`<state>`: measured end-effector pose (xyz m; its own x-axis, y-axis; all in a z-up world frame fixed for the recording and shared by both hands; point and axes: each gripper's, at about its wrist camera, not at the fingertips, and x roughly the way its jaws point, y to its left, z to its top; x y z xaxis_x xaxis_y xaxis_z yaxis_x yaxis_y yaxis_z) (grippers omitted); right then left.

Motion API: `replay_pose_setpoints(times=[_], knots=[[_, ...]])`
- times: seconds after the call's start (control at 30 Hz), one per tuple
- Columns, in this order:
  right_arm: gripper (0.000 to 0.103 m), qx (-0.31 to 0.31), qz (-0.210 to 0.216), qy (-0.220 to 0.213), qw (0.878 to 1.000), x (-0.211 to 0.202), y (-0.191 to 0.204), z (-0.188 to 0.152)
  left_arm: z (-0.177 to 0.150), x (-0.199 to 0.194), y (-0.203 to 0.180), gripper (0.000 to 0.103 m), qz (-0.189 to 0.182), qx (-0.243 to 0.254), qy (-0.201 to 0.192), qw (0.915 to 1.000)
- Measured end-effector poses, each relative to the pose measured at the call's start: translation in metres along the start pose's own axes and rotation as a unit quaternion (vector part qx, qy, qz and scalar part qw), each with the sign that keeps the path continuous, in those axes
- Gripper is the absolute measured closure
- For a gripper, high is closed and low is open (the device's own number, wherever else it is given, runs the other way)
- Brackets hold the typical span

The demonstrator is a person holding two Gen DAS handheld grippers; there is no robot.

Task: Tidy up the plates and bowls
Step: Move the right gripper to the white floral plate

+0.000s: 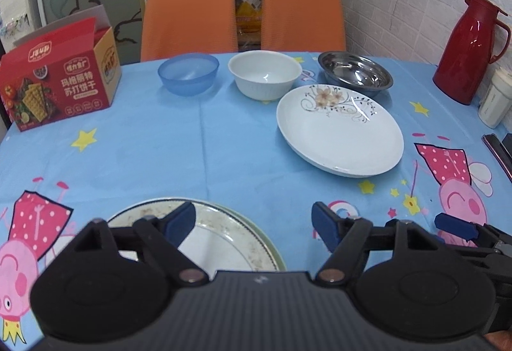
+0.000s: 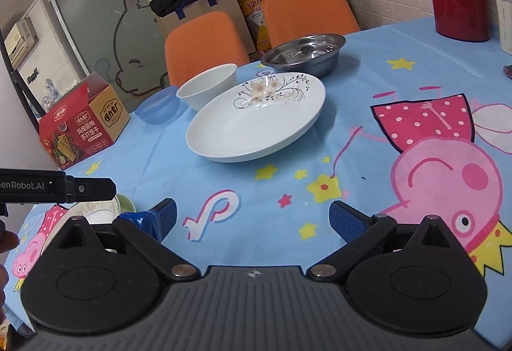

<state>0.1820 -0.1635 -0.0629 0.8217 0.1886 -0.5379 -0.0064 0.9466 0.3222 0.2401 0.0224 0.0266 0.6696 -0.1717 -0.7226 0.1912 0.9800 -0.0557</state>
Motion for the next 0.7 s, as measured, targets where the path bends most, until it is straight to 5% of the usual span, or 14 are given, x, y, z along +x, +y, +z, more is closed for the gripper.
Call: replay_pose_setpoints(times=[0.7], knots=[[0.014, -0.025, -0.014, 0.009, 1.000, 0.022, -0.023, 0.035, 0.038, 0.045, -0.009, 0.030, -0.007, 0.020, 0.038, 0.9991]])
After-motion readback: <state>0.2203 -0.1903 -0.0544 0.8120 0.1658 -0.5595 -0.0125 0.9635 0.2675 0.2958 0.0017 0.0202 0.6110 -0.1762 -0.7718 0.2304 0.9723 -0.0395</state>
